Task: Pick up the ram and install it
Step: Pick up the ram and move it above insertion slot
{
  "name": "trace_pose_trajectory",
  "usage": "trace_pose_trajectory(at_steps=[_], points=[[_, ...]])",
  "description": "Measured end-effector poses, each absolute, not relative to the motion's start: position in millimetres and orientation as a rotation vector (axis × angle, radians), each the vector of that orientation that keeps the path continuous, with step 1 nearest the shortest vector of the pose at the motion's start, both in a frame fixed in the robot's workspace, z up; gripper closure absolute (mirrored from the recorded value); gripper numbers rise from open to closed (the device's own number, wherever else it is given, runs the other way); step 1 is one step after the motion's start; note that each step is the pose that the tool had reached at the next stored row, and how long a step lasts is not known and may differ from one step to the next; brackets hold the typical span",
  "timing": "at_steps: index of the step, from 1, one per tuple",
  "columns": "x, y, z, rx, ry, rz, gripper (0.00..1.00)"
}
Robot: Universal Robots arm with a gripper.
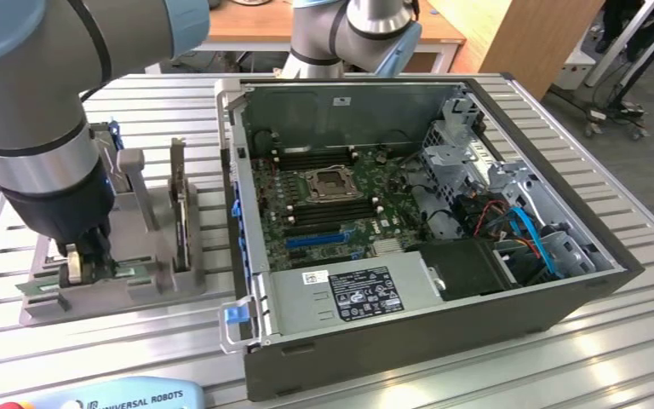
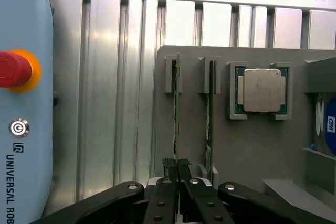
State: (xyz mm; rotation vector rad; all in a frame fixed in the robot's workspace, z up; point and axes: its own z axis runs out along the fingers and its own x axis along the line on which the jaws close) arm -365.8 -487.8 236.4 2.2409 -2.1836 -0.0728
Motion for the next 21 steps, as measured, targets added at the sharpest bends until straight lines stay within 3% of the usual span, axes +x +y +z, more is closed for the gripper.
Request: trace_pose_trajectory(at_steps=[21], points=[[-365.8, -487.8, 304.2, 2.241, -2.184, -0.073, 0.89]])
